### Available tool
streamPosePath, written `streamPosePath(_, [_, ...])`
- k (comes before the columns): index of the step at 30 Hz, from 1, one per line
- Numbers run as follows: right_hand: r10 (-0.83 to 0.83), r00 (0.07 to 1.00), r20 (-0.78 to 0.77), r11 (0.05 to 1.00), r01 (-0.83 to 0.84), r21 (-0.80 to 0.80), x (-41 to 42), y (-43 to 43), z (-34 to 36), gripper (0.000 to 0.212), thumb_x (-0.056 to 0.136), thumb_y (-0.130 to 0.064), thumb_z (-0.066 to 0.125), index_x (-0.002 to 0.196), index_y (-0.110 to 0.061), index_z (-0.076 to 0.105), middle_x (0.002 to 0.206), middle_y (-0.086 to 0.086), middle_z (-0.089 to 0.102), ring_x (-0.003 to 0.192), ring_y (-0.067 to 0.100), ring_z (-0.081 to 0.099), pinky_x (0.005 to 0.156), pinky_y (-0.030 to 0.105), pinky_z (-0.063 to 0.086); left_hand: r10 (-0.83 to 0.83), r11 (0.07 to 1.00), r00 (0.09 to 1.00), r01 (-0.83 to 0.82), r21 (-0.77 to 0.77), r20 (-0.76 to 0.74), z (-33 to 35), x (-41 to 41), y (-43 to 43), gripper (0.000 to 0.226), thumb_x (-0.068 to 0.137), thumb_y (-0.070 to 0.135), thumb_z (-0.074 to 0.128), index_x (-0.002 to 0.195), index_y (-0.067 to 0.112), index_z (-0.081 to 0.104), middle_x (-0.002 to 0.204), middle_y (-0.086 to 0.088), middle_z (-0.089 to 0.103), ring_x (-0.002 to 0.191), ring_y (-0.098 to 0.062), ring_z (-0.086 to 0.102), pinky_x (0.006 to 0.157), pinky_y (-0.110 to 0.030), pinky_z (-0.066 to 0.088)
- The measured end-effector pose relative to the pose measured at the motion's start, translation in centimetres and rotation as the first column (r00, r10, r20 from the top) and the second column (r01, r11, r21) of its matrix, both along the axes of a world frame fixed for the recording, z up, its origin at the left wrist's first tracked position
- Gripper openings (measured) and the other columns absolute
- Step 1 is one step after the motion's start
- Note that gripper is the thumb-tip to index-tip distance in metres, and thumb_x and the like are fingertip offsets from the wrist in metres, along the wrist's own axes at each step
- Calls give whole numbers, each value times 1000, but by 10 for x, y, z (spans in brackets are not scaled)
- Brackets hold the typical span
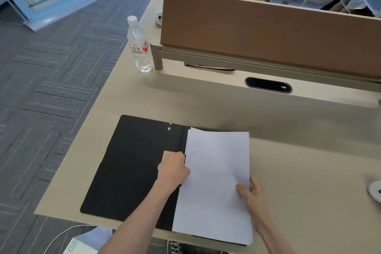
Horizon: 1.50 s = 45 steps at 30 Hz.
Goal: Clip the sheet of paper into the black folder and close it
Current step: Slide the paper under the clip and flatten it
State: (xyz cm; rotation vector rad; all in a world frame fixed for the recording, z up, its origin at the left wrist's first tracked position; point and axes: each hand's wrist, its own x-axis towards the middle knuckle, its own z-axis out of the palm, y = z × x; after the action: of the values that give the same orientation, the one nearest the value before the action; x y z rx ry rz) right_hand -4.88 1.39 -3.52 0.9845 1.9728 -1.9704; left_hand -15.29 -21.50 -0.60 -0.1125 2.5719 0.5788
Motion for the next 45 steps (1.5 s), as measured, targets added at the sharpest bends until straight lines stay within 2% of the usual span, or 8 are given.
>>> streamPosePath(18, [40, 999, 12, 992, -42, 118, 1, -4, 5, 35, 90, 0, 55, 116, -24, 62, 112, 1, 73, 94, 20, 72, 82, 46, 59, 27, 998, 999, -25, 55, -22, -5, 4, -3, 35, 76, 1, 56, 60, 15, 28, 59, -1, 30, 54, -21, 32, 46, -29, 25])
streamPosePath(26, [94, 995, 34, 978, -99, 183, 0, -7, -1, 36, 89, -7, 56, 114, -33, 61, 114, -5, 72, 100, 19, 70, 89, 51, 56, 10, 1000, 996, -12, -27, -85, 0, 7, 2, 48, 83, 14, 67, 56, 18, 27, 61, 4, 32, 47, -9, 28, 42, -23, 25])
streamPosePath(33, [102, 993, 65, 961, -115, 250, -1, -12, 1, 34, 91, -7, 55, 122, -22, 56, 118, 1, 67, 104, 21, 66, 92, 50, 53, 48, 998, 995, -51, -32, -83, -4, 14, -4, 45, 88, 26, 67, 60, 22, 32, 58, 8, 38, 47, -6, 36, 44, -21, 27])
streamPosePath(37, [99, 986, 132, 944, -135, 301, -4, -15, 10, 35, 90, -9, 55, 124, -14, 51, 118, 6, 64, 100, 23, 63, 87, 43, 52, 131, 991, 986, -128, 35, -98, -3, 23, -12, 30, 87, 38, 72, 73, 18, 54, 67, 4, 57, 56, -8, 48, 51, -23, 42])
streamPosePath(39, [156, 978, 139, 843, -205, 496, -3, -17, 16, 46, 86, -7, 59, 130, -9, 44, 123, 9, 56, 105, 26, 55, 86, 39, 47, 244, 965, 963, -229, 129, -111, -1, 32, -35, 27, 86, 42, 74, 95, 17, 70, 87, 1, 71, 68, -8, 58, 59, -22, 48])
streamPosePath(41, [290, 952, 99, 614, -264, 744, 5, -20, 20, 66, 79, -6, 66, 139, -10, 38, 133, 12, 44, 118, 28, 46, 92, 40, 45, 361, 931, 917, -343, 125, -169, -2, 46, -79, 50, 85, 48, 72, 125, 18, 65, 112, 0, 72, 93, -14, 68, 76, -31, 59])
streamPosePath(43, [460, 875, 150, 377, -346, 859, 21, -24, 16, 79, 75, -14, 74, 144, -16, 35, 141, 8, 38, 127, 27, 41, 98, 42, 46, 439, 892, 871, -452, -8, -219, -7, 67, -136, 65, 83, 57, 69, 134, 17, 58, 124, -8, 69, 112, -28, 65, 91, -48, 58])
streamPosePath(45, [588, 778, 221, 272, -447, 852, 43, -31, 6, 79, 70, -27, 79, 139, -24, 41, 139, 2, 40, 125, 26, 49, 94, 42, 51, 517, 824, 835, -545, -156, -187, -13, 86, -184, 73, 80, 62, 66, 130, 9, 55, 121, -20, 65, 113, -41, 60, 92, -55, 53])
